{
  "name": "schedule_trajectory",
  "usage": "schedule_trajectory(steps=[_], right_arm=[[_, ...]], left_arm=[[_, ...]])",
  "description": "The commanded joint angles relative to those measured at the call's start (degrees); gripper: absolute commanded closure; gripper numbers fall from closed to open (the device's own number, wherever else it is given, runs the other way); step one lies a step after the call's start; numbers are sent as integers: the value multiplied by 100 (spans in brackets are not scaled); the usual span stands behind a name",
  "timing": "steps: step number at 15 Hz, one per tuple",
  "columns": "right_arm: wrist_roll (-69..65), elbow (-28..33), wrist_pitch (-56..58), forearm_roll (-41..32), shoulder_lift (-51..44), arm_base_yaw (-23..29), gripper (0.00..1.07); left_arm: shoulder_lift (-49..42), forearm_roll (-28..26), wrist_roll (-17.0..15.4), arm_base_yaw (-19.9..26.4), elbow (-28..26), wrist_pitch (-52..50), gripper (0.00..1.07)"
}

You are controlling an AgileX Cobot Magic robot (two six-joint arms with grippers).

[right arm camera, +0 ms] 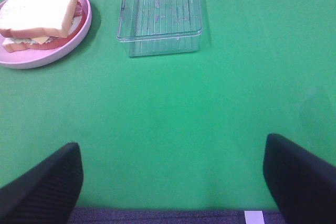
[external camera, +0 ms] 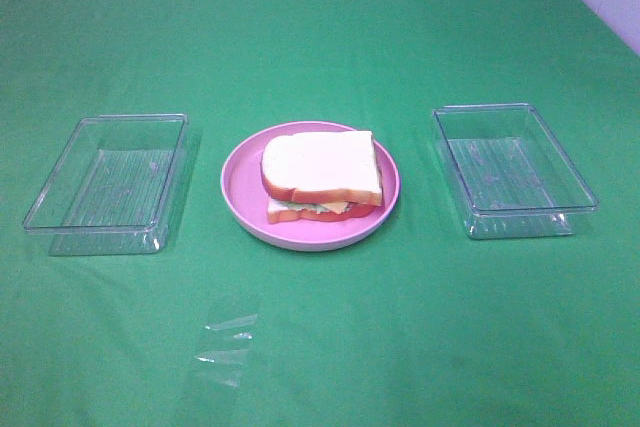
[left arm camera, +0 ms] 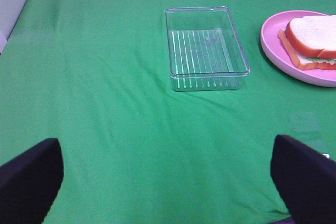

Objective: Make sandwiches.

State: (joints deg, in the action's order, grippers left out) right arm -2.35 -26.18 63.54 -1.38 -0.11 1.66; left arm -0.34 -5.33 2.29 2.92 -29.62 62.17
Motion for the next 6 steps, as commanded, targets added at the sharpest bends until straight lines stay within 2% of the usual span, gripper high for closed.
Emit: schedule_trajectory(steps=[1, 6], right_arm=[[40, 11, -11, -11, -138, -40, 18], [40, 11, -11, -11, -138, -40, 18]], left_arm=[[-109, -6, -40, 0, 6, -69, 4], [-74, -6, -40, 0, 6, -69, 4]])
